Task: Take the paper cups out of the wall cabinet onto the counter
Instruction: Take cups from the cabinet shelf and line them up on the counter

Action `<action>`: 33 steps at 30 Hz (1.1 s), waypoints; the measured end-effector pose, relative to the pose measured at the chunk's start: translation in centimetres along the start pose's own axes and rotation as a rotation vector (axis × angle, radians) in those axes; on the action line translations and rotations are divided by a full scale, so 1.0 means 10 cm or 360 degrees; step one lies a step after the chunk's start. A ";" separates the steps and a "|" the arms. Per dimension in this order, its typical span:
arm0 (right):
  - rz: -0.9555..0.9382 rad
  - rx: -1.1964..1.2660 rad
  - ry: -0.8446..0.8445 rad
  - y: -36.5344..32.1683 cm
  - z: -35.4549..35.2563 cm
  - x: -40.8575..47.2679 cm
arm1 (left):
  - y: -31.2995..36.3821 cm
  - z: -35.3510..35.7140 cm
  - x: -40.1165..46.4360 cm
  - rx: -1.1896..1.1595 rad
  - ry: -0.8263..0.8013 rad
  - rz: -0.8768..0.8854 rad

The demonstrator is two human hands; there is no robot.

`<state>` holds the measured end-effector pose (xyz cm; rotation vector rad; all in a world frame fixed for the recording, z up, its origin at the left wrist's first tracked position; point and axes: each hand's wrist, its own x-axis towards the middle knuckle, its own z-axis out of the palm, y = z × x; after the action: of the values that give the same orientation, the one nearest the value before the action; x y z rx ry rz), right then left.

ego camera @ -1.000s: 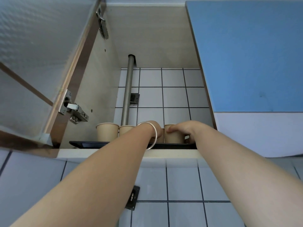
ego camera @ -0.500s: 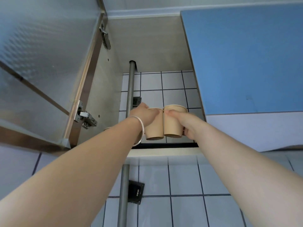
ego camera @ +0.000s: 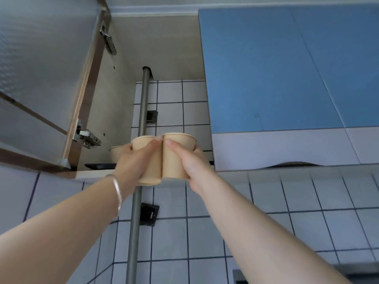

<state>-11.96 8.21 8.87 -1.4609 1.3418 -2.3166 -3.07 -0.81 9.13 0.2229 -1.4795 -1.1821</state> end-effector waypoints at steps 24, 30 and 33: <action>0.0354 0.0296 -0.0311 1.03 1.14 -3.28 | -0.67 -2.19 -3.24 0.0438 0.0670 -0.0230; 0.0643 0.0327 -0.0445 1.21 1.67 -4.41 | -0.65 -3.06 -4.37 0.0539 0.0954 -0.0414; 0.0848 0.0373 -0.0621 1.24 1.91 -4.93 | -0.58 -3.45 -4.95 0.0661 0.1193 -0.0470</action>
<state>24.84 12.95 -30.76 -1.2116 1.1281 -1.6845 38.24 13.21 -32.96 1.0755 -1.0121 -0.8506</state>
